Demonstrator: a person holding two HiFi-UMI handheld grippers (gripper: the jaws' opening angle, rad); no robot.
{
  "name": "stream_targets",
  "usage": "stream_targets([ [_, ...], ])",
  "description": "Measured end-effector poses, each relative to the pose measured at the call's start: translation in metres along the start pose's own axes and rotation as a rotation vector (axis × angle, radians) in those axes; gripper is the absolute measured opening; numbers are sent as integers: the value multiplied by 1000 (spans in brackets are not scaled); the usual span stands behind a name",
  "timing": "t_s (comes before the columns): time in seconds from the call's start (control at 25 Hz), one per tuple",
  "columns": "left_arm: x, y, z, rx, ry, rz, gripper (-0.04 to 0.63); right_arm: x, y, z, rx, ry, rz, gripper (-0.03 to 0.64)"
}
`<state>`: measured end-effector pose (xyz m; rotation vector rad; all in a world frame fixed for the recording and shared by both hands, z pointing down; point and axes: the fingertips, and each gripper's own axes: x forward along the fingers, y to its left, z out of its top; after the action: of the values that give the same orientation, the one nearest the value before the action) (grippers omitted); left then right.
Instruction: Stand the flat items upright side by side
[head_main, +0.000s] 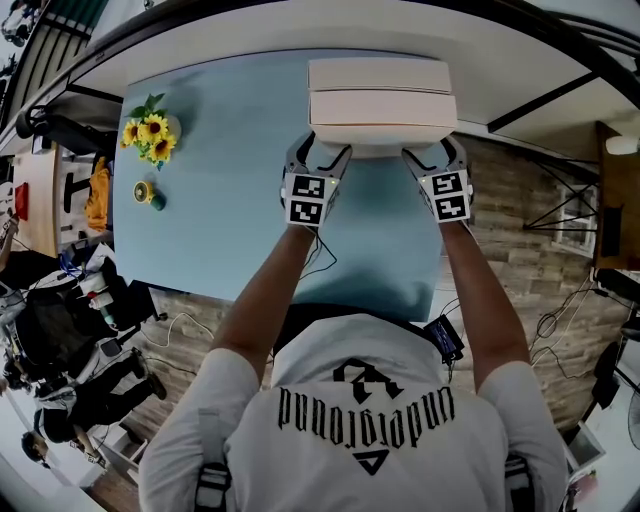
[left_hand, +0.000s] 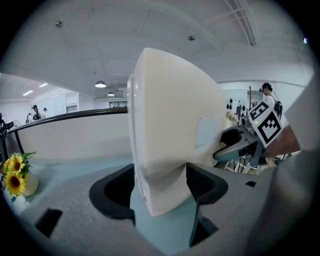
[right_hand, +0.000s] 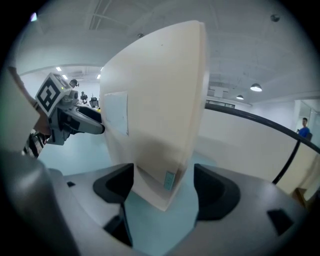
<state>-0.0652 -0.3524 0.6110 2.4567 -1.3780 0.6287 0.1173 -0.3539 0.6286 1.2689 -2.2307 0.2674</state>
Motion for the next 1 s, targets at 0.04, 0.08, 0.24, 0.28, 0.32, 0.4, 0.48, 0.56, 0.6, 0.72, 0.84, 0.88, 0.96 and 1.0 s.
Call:
stream_targets([
  [0.04, -2, 1, 0, -1, -3, 1, 334, -1, -1, -1, 1, -2, -3, 380],
  [0.08, -4, 1, 1, -1, -6, 1, 334, -3, -1, -1, 0, -6, -6, 382],
  [0.24, -17, 1, 4, 1, -19, -1, 339, -16, 0, 3, 0, -21, -20, 382],
  [0.28, -21, 0, 6, 2, -23, -1, 339, -21, 0, 4, 1, -25, -24, 382],
  [0.32, -25, -1, 8, 3, -28, -1, 339, -27, 1, 5, 4, -30, -28, 382],
  [0.4, -37, -3, 12, 9, -44, 2, 339, -39, 3, 9, 15, -47, -35, 382],
  [0.48, -49, -4, 19, 16, -64, 4, 339, -53, 6, 14, 25, -69, -42, 379],
  [0.56, -63, -7, 25, 18, -86, 2, 339, -68, 11, 22, 33, -98, -45, 376],
  [0.6, -71, -8, 28, 16, -98, 1, 337, -76, 14, 27, 37, -116, -45, 373],
  [0.72, -95, -13, 37, 3, -138, -5, 336, -102, 29, 44, 46, -175, -37, 360],
  [0.84, -122, -25, 47, -4, -171, -18, 329, -130, 48, 62, 44, -233, -11, 345],
  [0.88, -132, -30, 50, -1, -181, -22, 322, -139, 56, 67, 41, -250, 2, 336],
  [0.96, -155, -40, 54, 6, -205, -32, 304, -157, 73, 76, 32, -281, 33, 311],
  [1.0, -167, -44, 57, 8, -218, -37, 294, -166, 82, 80, 25, -296, 49, 299],
])
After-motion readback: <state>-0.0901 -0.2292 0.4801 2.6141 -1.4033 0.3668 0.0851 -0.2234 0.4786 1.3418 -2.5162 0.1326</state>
